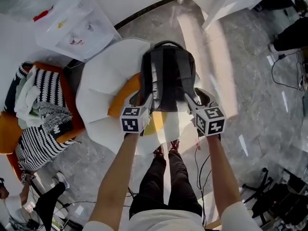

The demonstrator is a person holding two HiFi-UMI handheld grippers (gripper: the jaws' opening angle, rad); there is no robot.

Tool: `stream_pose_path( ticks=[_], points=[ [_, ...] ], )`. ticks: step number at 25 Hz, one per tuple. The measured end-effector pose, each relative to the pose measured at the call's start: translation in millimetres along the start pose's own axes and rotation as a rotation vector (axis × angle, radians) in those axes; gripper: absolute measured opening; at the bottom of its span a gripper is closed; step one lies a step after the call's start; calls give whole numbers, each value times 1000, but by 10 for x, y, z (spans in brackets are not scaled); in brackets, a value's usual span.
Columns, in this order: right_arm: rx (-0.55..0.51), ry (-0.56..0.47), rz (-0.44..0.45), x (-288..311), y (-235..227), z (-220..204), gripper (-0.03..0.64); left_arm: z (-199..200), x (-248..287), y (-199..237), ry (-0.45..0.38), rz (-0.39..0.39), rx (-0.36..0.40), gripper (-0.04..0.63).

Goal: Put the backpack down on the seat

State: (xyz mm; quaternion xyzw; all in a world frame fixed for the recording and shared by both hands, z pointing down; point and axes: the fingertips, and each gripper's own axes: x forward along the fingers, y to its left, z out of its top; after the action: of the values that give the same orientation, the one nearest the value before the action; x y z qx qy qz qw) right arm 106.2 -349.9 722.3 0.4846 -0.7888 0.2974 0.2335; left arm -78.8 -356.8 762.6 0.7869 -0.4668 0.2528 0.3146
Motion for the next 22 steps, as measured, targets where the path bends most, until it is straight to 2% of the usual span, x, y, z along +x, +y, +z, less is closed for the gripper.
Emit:
stream_pose_path(
  ticks=[2,4,5,7,13,19,22],
  points=[
    [-26,-6,-23,-125,36,12,183,-33,-124,-13,0,3,-6,179],
    [-50,-20,-52,-265,96,25,179,-48,-270,-45,-9,10,-13,121],
    [-61,-26,-66,-328,133,27,165,-45,-341,-68,-16,8,-10,114],
    [-77,-45,-89,-427,209,45,125,-22,-461,-126,-30,-4,12,110],
    [-80,-74,-129,-647,342,105,53,157,-713,-265,-61,-42,106,-5],
    [-60,-100,-152,-1012,560,340,3,439,-1083,-449,-113,-113,143,-6],
    [-81,-131,-141,-1204,725,519,3,578,-1261,-558,-127,-136,222,-6]
  ],
)
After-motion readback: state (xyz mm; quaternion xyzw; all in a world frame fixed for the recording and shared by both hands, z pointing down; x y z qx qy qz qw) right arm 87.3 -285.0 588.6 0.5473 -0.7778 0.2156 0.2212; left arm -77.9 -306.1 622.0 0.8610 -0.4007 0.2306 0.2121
